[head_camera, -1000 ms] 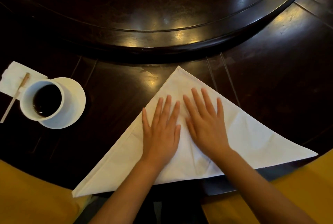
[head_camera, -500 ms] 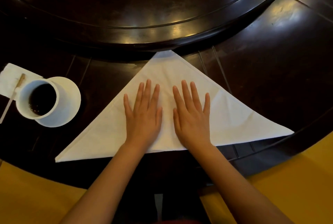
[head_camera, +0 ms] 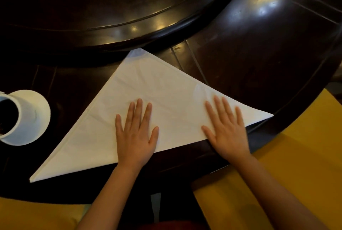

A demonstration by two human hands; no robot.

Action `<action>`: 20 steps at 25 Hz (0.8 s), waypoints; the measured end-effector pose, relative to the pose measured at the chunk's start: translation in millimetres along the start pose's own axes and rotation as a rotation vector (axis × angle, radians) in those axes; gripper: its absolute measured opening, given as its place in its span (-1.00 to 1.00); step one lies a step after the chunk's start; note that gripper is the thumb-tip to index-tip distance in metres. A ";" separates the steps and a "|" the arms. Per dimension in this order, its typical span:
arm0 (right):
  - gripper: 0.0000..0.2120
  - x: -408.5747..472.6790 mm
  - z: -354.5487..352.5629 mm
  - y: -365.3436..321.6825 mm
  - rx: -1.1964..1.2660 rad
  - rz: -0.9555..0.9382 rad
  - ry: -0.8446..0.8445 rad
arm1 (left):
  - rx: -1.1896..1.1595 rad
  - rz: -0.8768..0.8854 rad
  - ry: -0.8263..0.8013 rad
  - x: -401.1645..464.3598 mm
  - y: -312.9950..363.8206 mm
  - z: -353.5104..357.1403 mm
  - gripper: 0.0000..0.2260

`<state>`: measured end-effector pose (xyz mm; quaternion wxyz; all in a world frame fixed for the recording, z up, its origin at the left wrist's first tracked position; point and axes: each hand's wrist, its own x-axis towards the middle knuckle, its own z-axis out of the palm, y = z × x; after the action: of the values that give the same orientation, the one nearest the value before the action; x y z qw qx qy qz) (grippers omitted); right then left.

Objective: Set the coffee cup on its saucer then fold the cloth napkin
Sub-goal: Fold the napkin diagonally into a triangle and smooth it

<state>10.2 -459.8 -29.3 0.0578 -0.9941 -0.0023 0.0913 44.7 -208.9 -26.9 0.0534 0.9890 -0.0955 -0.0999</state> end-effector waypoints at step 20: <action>-0.48 25.0 0.7 -127.2 0.092 -0.173 -0.013 | 0.014 0.054 -0.008 -5.7 -8.3 -3.6 -0.50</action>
<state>35.5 -333.0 -19.8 0.1110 -0.9859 -0.0841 0.0923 41.4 -199.4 -23.4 0.0488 0.9860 -0.1230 -0.1015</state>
